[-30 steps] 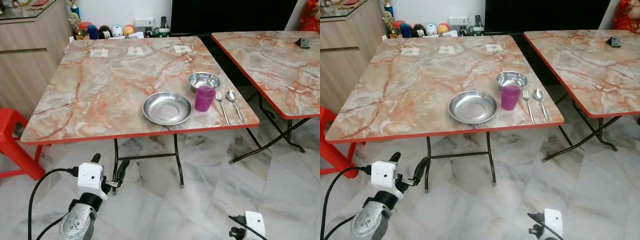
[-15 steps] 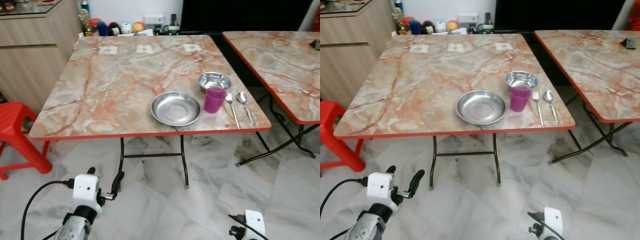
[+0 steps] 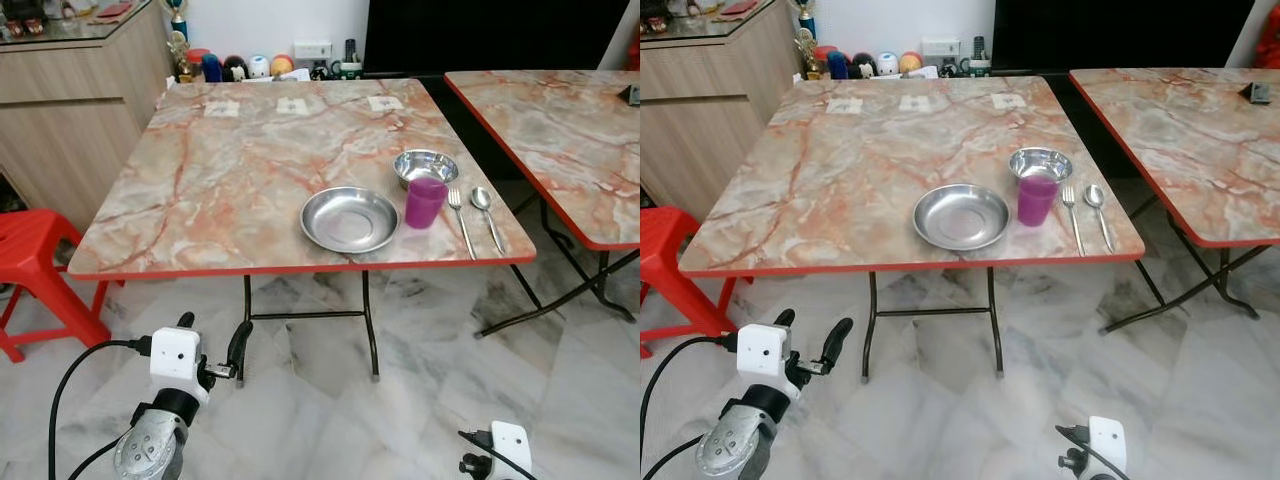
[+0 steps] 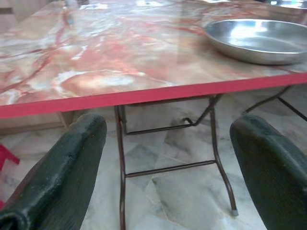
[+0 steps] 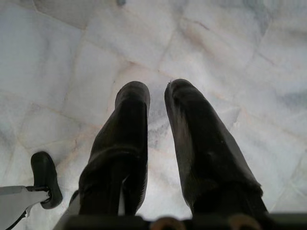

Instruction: Setting the table

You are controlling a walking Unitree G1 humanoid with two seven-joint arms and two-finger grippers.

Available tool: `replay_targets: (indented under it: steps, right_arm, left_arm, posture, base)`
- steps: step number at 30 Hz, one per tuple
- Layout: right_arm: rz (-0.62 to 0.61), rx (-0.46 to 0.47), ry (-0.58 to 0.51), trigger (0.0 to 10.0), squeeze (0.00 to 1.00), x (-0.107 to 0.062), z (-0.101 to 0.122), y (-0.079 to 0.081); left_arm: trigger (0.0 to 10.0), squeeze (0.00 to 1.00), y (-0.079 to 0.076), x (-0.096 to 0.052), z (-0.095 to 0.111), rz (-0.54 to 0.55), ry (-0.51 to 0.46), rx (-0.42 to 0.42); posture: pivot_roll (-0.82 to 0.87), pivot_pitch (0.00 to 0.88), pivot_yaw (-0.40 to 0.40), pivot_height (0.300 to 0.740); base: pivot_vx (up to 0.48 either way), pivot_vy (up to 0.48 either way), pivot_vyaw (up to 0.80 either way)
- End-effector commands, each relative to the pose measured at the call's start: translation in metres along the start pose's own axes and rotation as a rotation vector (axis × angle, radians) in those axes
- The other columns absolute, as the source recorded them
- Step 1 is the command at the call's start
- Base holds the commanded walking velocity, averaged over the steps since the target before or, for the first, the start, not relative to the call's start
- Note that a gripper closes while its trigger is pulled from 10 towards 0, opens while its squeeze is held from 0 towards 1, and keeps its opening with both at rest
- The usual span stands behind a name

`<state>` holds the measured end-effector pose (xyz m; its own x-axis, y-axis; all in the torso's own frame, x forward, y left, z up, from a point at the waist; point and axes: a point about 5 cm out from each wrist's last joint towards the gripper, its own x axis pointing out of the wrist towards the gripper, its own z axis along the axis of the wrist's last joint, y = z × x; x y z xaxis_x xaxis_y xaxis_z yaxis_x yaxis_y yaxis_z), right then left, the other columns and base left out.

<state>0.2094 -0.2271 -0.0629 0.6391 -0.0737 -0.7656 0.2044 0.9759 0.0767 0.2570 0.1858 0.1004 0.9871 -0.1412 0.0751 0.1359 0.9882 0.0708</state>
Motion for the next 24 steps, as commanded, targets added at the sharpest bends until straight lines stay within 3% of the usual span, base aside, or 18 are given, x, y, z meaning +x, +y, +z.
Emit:
replay_targets:
  steps: [1,13,24]
  right_arm:
    - [0.002,0.003,0.002,10.0,0.00,0.0000,-0.0002,0.0002]
    - [0.007,-0.003,0.004,10.0,0.00,0.0000,-0.0002,0.0001]
    - [0.010,-0.005,0.006,10.0,0.00,0.0001,-0.0004,0.0010]
  left_arm:
    - [10.0,0.00,0.0026,0.0018,0.0057,0.007,-0.013,0.008]
    - [10.0,0.00,0.0016,0.0017,0.0088,0.009,-0.024,0.003]
    - [10.0,0.00,-0.0071,0.0066,0.0110,-0.061,-0.007,-0.021]
  posture:
    - [0.09,0.107,-0.022,0.740]
    - [0.09,0.110,-0.025,0.740]
    - [0.09,0.110,-0.024,0.740]
  base:
    - [0.368,0.000,0.00]
    - [0.374,0.000,0.00]
    - [0.306,0.000,0.00]
